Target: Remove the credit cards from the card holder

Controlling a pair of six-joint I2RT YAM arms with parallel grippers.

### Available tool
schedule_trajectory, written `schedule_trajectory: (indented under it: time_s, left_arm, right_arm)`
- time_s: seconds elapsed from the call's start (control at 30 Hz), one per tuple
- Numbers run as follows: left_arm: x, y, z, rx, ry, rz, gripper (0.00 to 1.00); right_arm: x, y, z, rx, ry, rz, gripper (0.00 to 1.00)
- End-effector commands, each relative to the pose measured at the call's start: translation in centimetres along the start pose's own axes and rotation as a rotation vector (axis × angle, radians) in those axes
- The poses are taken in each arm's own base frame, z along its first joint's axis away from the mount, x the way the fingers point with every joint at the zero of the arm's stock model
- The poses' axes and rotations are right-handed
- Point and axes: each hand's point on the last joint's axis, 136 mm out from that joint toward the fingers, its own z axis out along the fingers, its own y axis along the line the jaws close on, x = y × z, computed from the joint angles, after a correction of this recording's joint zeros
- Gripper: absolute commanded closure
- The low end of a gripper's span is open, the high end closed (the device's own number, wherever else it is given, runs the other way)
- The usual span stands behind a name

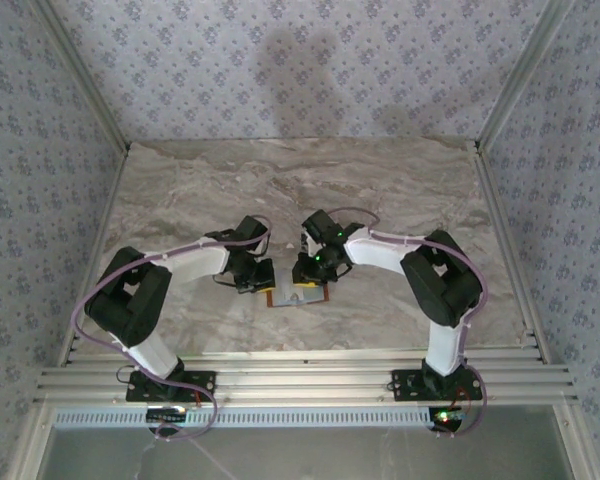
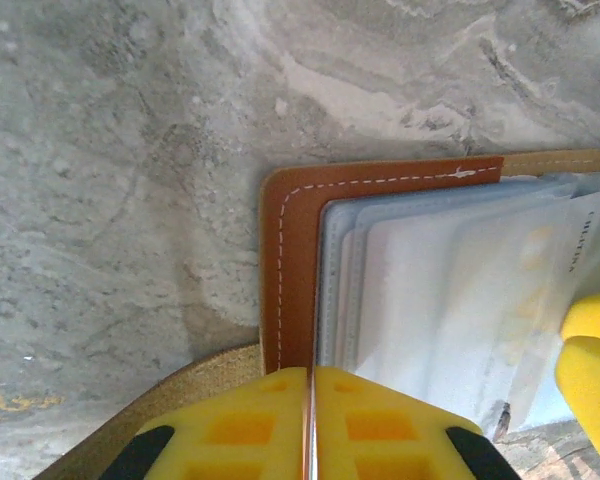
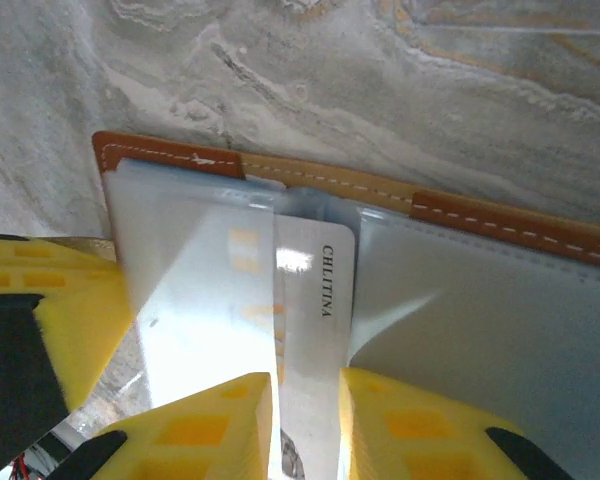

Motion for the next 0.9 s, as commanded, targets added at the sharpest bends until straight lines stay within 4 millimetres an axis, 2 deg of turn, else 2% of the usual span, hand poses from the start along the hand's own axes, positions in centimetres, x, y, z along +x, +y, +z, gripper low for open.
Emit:
schedule_trajectory:
  time_s: [0.0,0.17,0.3,0.57,0.87]
  left_arm:
    - [-0.2,-1.0,-1.3,0.001,-0.017,0.028,0.88]
    - [-0.2,-2.6,-1.6,0.024,-0.020,0.055,0.88]
    - [0.0,-3.3,-0.8,0.036,-0.003,0.062,0.88]
    - [0.6,-1.8,1.4,-0.011,0.048,0.054,0.88]
    - [1.0,0.0,1.7,-0.096,0.064,0.058,0.88]
  right_arm:
    - [-0.2,0.4,-1.4,-0.008,-0.016,-0.004,0.74]
    - [-0.4,0.5,-1.4,-0.048,-0.011,0.012,0.74]
    - [-0.3,0.1,-1.2,-0.057,-0.001,0.024,0.74]
    - [-0.1,-0.2,-0.4,-0.100,0.024,0.035,0.74]
    - [-0.1,-0.8,0.3,-0.111,0.039,0.045,0.76]
